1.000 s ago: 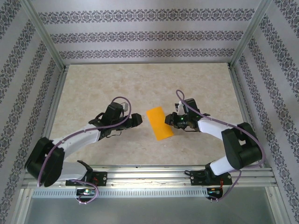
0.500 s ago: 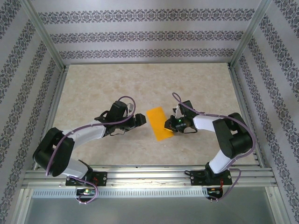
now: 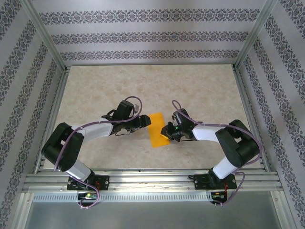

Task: Fold a paper plane with a square sheet of paper (pick it up from the middle)
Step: Third fold the triangle at the center of the table.

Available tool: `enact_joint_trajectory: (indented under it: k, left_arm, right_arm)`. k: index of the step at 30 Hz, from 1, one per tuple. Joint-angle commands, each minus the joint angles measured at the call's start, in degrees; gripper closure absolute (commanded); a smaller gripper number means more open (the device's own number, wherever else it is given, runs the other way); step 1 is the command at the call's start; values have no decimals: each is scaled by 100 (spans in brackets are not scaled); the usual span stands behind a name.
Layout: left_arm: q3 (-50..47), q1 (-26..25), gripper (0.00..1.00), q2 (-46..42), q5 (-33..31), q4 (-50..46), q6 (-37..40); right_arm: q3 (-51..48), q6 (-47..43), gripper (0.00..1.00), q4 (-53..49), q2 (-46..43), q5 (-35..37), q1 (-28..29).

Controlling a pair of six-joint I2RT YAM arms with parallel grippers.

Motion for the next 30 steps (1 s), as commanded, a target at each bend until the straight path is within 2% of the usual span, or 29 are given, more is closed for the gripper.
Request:
enact_joint_trajectory:
  k: [1, 5, 9, 17, 25, 30]
  left_arm:
    - [104, 44, 30, 75, 12, -89, -91]
    - [25, 45, 30, 88, 112, -10, -94]
    - [-12, 39, 30, 133, 194, 0, -91]
    - [22, 39, 39, 413, 489, 312, -190]
    - [66, 34, 41, 588, 562, 366, -250]
    - [181, 33, 49, 782, 704, 430, -313]
  right_arm:
    - [140, -42, 84, -14, -343, 181, -227]
    - [336, -870, 85, -416, -169, -477, -725]
    - [485, -1287, 87, -594, 78, -929, -842]
    - [457, -1309, 88, -422, 655, -1003, -833]
    - [226, -1039, 89, -484, 724, -481, -737]
    - [239, -1010, 89, -480, 796, -489, -696]
